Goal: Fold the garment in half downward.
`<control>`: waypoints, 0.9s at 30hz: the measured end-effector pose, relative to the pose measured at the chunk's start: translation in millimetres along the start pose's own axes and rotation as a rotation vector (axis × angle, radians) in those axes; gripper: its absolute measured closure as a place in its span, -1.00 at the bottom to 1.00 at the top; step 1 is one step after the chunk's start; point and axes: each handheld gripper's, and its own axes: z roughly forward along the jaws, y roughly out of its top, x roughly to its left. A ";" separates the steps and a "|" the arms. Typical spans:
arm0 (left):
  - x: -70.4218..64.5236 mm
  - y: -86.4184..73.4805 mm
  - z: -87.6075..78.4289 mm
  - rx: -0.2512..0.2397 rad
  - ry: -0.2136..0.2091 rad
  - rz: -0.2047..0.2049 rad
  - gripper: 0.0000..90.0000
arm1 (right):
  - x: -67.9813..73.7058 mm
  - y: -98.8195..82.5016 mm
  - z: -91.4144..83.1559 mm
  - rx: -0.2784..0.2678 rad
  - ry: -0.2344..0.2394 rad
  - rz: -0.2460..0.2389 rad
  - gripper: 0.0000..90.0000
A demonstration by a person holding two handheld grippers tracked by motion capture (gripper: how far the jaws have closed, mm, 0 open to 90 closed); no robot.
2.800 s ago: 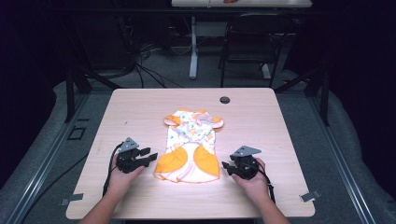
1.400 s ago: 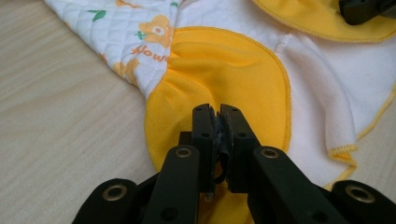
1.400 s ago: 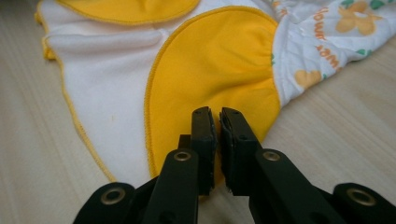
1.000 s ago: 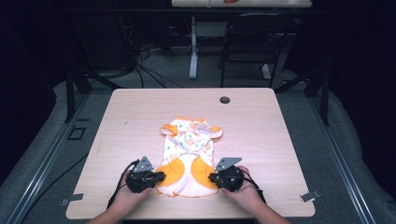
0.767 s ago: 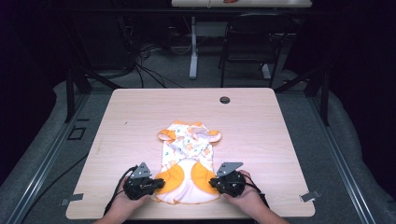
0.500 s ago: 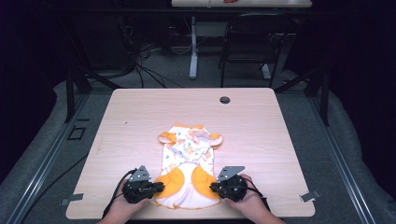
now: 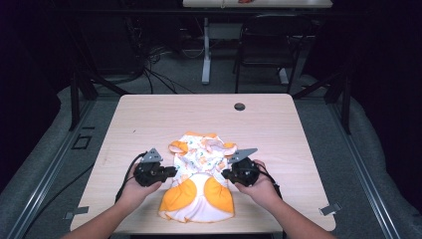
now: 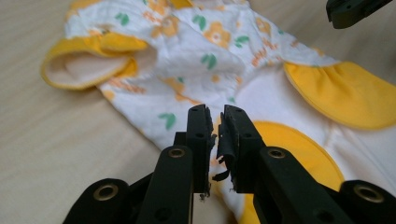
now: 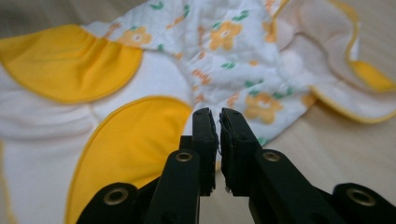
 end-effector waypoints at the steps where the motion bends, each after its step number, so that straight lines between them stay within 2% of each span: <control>1: 4.0 4.4 2.5 -0.002 -0.002 -0.003 0.80 | -4.3 5.1 1.0 0.001 -0.012 -0.004 0.87; 2: 7.0 8.5 5.6 -0.003 -0.004 -0.006 0.80 | -8.5 9.9 2.5 -0.004 -0.022 -0.003 0.87; 5: 14.2 20.2 16.2 0.011 -0.001 0.044 0.80 | -22.6 22.5 9.9 -0.010 -0.045 0.004 0.86; 7: 20.2 26.0 23.7 0.008 -0.009 0.021 0.80 | -31.8 29.2 16.8 -0.003 -0.056 0.013 0.87; 9: 23.5 29.0 27.3 0.014 -0.003 0.022 0.81 | -39.7 34.9 24.7 0.003 -0.062 0.031 0.87; 12: 37.1 40.7 42.3 0.017 0.041 0.017 0.85 | -49.7 43.9 35.1 0.002 -0.072 0.057 0.87; 16: 48.3 49.3 52.8 0.001 0.053 -0.007 0.88 | -58.5 57.3 42.3 -0.039 -0.087 0.091 0.90; 19: 52.7 53.9 59.7 0.011 0.065 -0.016 0.88 | -62.6 65.8 44.8 -0.056 -0.108 0.095 0.91; 24: 59.8 54.3 69.8 0.023 0.096 -0.034 0.88 | -72.6 72.4 55.1 -0.067 -0.181 0.112 0.91; 27: 61.4 51.2 74.4 0.047 0.097 -0.038 0.87 | -77.4 71.2 62.8 -0.047 -0.195 0.140 0.89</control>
